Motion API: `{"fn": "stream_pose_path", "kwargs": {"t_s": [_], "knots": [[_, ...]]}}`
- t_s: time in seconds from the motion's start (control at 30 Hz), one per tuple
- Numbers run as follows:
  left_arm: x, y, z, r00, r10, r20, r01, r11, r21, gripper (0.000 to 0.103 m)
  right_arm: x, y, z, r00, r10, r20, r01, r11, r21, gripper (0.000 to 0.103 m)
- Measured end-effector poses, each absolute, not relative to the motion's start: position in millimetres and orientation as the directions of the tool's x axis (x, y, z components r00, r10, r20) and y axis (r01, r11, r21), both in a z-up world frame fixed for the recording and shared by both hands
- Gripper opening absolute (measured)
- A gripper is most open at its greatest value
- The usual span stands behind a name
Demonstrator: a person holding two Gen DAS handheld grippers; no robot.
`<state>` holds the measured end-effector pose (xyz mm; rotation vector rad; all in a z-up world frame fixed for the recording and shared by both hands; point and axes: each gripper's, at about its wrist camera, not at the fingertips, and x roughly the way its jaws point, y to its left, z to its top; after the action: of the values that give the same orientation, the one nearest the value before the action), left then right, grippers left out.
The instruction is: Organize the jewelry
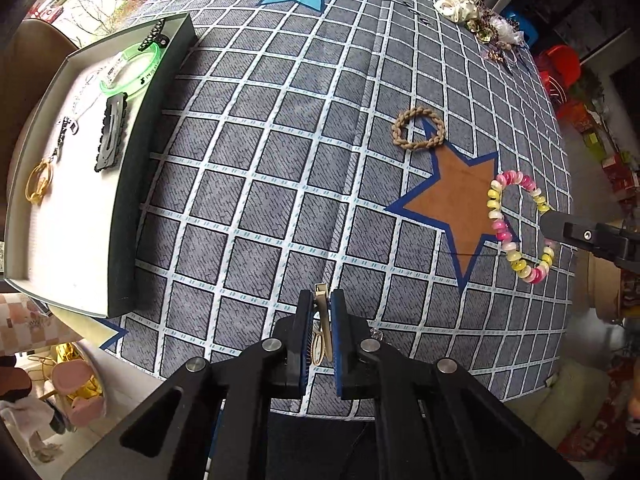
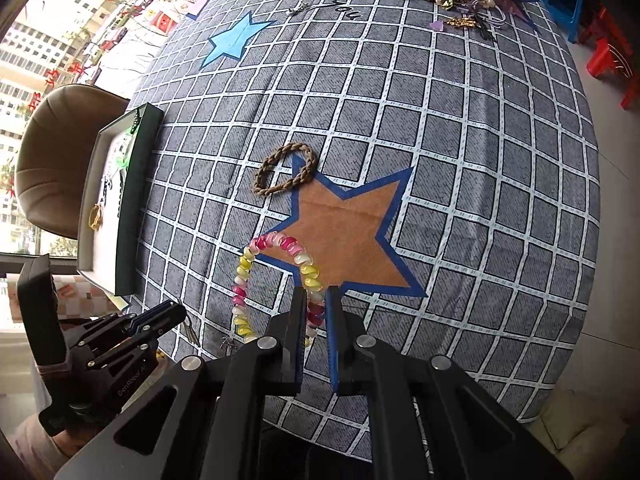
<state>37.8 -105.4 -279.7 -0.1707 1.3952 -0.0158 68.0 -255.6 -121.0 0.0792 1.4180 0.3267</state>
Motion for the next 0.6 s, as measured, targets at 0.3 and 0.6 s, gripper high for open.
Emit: {"fn": "stream_pose_path", "kwargs": {"t_s": [0.3,0.6], "knots": [[32.5,-66.5,-237.9,0.262,-0.08,-0.962,-0.133,0.984,-0.118,0.016,69.6,-228.7,-102.1,0.131,0.304,-0.944,-0.243,0.933,0.267,0.009],[1.4,32.9,-139.4,0.321,-0.067,-0.945,-0.162,0.979,-0.124,0.016,71.8,-168.7,-92.4,0.142,0.336,-0.931,-0.323,0.905,0.277,0.009]]}}
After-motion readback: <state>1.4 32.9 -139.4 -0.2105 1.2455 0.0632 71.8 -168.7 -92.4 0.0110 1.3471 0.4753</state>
